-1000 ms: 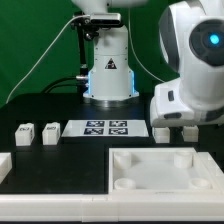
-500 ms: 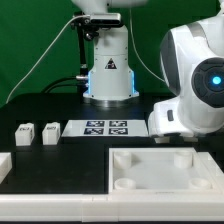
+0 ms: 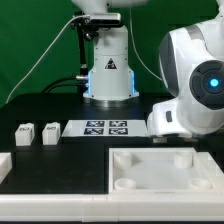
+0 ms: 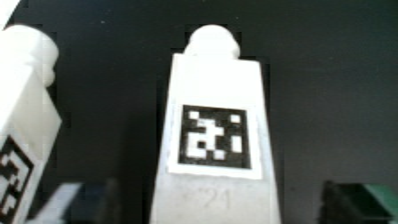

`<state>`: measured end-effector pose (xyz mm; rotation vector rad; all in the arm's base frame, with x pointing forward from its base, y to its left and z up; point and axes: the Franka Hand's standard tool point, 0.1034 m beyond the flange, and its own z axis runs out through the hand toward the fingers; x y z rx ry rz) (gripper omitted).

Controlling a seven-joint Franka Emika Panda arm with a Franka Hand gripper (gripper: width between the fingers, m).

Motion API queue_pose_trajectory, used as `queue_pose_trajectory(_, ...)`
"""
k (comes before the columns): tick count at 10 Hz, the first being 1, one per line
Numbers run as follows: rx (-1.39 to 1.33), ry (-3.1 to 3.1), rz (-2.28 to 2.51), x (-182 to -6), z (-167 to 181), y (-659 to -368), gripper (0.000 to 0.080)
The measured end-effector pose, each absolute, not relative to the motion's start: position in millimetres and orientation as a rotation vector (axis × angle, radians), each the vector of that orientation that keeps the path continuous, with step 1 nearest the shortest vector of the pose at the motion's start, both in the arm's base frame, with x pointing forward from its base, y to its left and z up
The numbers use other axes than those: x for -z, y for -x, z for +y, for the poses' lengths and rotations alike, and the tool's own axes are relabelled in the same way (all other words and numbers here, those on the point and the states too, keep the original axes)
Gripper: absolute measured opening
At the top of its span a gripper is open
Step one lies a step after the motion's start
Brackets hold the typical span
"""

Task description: Assemble one leg

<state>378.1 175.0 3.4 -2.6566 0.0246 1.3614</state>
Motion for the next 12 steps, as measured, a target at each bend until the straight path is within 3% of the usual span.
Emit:
queue_pose_trajectory(1,-1.361,2.657,0.025,-3.4,175,-378,0.0428)
queue_pose_trajectory(2,-1.361,2.657,0.025,-3.4,175,-378,0.0291)
queue_pose_trajectory(7,-1.36,2.657,0.024,-4.5,175,-379,0.0291)
queue_pose_trajectory(12,-1.375,2.646,-0.004,-66.4,172,-407,0.0291)
